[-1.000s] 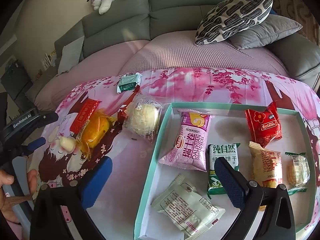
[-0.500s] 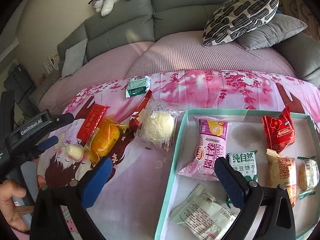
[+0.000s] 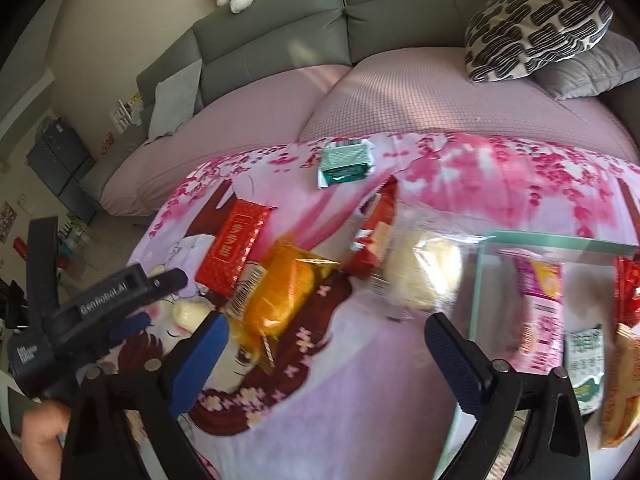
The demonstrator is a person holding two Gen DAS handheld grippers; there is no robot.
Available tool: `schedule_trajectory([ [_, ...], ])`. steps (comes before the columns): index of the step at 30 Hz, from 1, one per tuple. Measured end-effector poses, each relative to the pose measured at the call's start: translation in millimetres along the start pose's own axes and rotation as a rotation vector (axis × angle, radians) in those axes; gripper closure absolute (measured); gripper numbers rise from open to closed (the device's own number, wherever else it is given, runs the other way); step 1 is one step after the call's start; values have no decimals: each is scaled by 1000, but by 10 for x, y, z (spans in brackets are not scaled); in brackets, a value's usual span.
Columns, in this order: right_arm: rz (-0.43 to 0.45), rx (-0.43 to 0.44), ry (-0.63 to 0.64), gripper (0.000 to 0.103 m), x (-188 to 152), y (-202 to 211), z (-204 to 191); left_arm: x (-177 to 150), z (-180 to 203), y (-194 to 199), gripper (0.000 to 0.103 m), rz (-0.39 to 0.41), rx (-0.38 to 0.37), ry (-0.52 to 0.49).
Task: Organize snacks
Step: 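Grasp the round cream cake cup with left tool while right tool grasps the orange cake pack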
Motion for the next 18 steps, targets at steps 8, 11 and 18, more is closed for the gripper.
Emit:
schedule_trajectory([
  [8,-55,39,-49,22,126,-311,-144,-67,-57,-154,20,-63,-3,20],
  [11,-79,46,-65,27,140,-418,-185,-82,-41,-191,22,-73,-7,15],
  [18,-133,61,-87,34,124,-656,-277,-123,-65,-286,36,-107,4,11],
])
Point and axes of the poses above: each gripper's, at about its wrist camera, not at the fingertips, and y roughly against the way its jaws point, z to its right, x to its top, the point moved 5 cm from there along -y, roughly the way its jaws point, and after that the axes turned 4 degrees about -y, right-handed, at the moved point
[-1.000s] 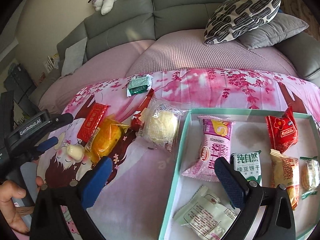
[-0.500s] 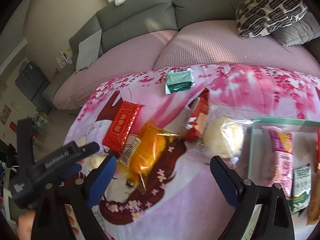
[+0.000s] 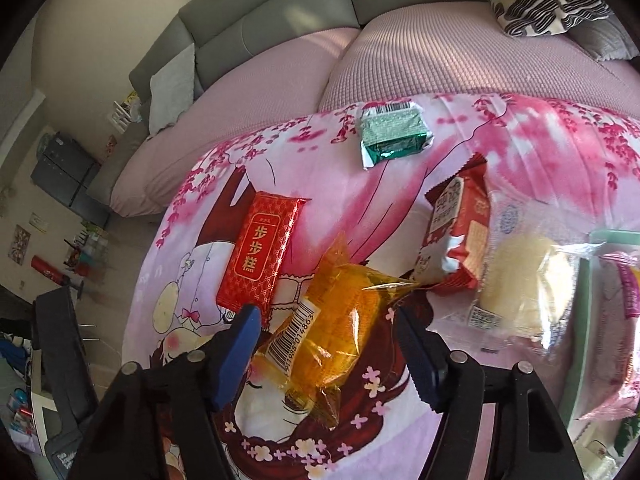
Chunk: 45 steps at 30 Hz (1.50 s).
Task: Organize snacks
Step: 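Grasp the round cream cake cup with left tool while right tool grasps the orange cake pack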
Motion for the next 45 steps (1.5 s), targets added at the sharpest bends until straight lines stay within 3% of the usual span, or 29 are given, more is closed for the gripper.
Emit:
schedule_trajectory([
  [12,-69,-16,-39,40,-57,-285,68,20,135,-124,36,-24,104,-130],
  [16,-72,-25,-46,49,-58,-276,115,17,171,-151,36,-28,136,-167],
  [29,-99,-32,-30,56,-193,-160,250,35,389,-315,35,-23,224,-250],
  [31,-100,-35,-30,57,-207,-146,262,35,409,-319,36,-18,224,-255],
  [37,-100,-35,-37,57,-245,-128,288,-49,460,-265,54,-10,196,-267],
  [45,-94,-26,-61,59,-303,-76,348,-59,466,-195,55,-12,152,-242],
])
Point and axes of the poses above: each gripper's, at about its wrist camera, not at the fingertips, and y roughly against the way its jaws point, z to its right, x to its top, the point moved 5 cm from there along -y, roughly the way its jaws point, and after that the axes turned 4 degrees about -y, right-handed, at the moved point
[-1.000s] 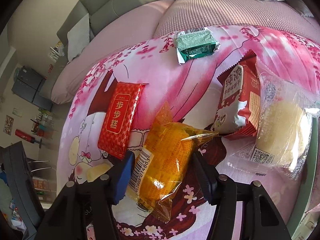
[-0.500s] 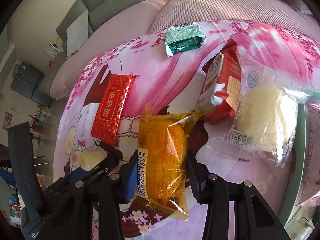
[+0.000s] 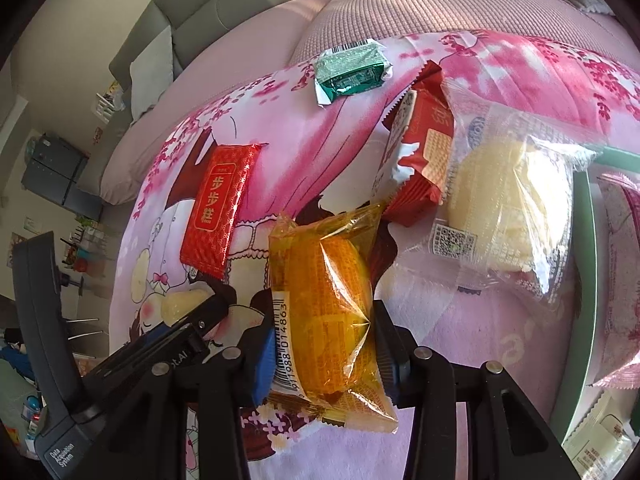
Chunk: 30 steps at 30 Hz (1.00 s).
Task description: Organize snacks
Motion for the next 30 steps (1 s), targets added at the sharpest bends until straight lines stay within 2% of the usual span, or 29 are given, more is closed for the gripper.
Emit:
schedule_trajectory([
  [5,-1,5,-3,59,-52,40,23,-25,-32,55,55,5,-69,44],
  [10,8,16,-14,60,-114,114,67,-14,-32,197,55,32,-98,56],
  [16,24,40,-26,60,-182,252,87,21,-49,548,55,119,-103,53],
  [30,107,77,-11,60,-267,798,62,44,107,885,55,204,-118,22],
])
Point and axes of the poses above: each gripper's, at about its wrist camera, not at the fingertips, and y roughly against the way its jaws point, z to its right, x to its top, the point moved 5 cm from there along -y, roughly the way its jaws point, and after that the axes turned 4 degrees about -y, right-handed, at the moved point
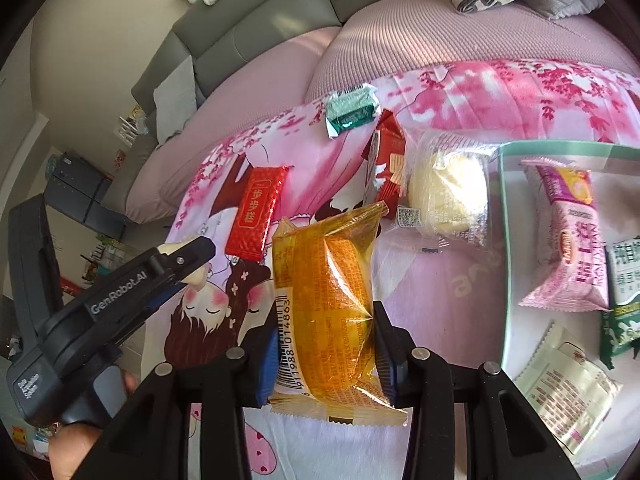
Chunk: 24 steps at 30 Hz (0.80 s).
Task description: Organize snacks
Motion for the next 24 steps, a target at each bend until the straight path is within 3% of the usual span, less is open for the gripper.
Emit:
schedule_trajectory([
  [6,42,-29,-29,60,33,248,183,15,166,98,55,27,-3,-40],
  [18,138,-110,-183,60,190,740,903,-51,666,238,55,51,-78,-145],
  [24,213,-159,-241,60,262,1075,1285,-150,1036,266,55,28,-183,-205],
])
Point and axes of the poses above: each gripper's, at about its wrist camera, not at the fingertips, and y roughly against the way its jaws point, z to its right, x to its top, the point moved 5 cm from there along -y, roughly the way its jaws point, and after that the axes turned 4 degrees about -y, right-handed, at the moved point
